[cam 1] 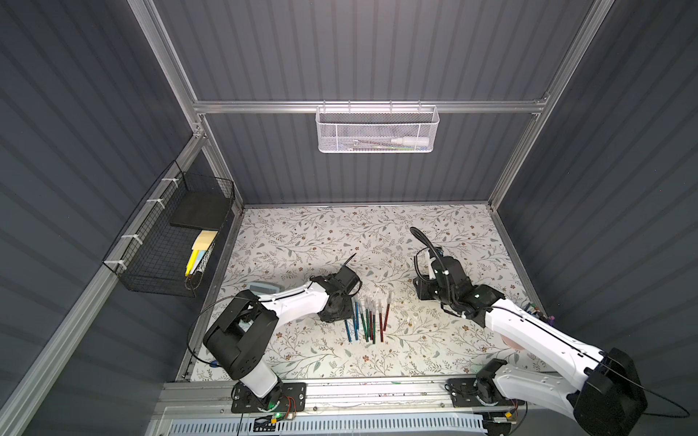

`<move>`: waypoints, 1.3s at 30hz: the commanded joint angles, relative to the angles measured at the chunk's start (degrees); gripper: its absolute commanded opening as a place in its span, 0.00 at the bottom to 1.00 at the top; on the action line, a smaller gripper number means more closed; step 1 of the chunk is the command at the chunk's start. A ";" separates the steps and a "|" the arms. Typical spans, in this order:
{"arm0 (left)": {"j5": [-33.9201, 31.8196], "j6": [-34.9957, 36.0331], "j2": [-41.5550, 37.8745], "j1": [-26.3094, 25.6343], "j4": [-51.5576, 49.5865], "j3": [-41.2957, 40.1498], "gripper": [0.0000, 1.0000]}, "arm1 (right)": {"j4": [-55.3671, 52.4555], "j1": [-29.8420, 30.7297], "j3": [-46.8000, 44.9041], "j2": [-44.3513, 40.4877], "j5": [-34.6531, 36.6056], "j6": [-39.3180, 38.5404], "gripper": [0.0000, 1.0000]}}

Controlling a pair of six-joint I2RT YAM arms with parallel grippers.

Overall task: Remove protective caps from carving knives
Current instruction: Pick up the carving knife from the center of the board.

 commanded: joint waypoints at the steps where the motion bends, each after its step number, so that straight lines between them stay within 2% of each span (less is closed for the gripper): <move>1: -0.05 0.14 2.51 -0.37 -0.73 0.45 0.41 | 0.56 0.32 -0.73 -0.19 1.01 0.90 0.39; 14: 1.39 -1.55 1.89 -3.19 -1.17 0.35 0.41 | 0.96 0.31 -0.67 0.28 1.62 0.93 0.42; 20: 1.31 -3.10 2.90 -5.45 -0.52 -0.11 0.36 | 1.18 0.30 -0.48 0.63 0.90 0.77 0.42; 30: 0.23 -1.31 4.58 -5.48 -1.82 1.26 0.21 | 0.95 0.32 -1.05 -0.33 1.66 0.68 0.43; 39: 0.08 0.08 6.16 -5.53 -2.75 1.21 0.13 | 1.39 0.31 -1.00 0.15 1.44 1.02 0.43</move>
